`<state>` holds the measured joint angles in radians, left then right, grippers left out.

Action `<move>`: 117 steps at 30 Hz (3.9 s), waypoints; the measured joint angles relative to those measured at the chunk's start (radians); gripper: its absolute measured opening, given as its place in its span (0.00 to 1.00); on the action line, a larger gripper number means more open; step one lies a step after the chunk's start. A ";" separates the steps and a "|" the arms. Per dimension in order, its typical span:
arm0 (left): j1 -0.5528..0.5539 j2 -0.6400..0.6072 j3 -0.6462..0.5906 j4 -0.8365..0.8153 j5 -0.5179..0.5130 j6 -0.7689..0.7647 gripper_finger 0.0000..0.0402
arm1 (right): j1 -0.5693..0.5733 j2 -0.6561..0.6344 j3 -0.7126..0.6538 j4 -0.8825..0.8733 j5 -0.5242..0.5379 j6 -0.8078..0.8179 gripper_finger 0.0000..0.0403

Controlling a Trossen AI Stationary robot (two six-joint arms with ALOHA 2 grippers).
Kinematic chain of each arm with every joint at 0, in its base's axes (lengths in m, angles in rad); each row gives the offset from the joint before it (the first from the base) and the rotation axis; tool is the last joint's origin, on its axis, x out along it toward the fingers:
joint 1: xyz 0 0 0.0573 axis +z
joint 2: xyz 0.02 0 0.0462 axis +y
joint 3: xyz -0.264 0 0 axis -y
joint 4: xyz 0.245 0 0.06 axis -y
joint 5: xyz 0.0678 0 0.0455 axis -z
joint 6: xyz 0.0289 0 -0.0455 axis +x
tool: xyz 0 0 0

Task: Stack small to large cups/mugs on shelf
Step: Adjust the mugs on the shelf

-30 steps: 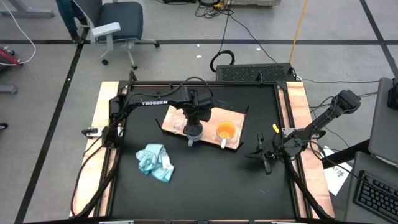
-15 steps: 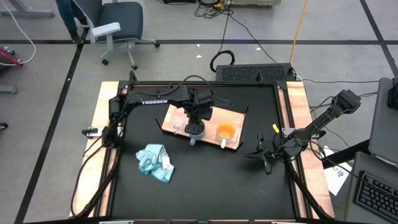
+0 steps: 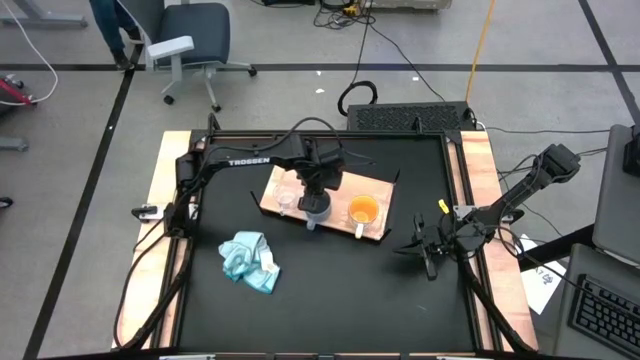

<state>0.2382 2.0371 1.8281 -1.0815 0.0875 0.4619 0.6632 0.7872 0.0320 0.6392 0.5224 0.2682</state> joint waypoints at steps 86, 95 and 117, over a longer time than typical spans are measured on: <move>0.015 0.026 -0.006 -0.017 -0.073 -0.003 0.14 | 0.000 0.000 0.000 0.001 0.001 -0.012 0.00; 0.011 0.021 -0.005 -0.015 -0.069 -0.026 0.14 | 0.000 0.000 0.000 0.001 0.000 -0.012 0.00; -0.055 0.018 0.403 -0.349 -0.187 -0.126 0.59 | 0.000 0.000 0.000 0.000 0.000 0.000 0.00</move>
<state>0.1836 2.0551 2.2306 -1.4302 -0.0991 0.3355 0.6631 0.7868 0.0319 0.6395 0.5229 0.2680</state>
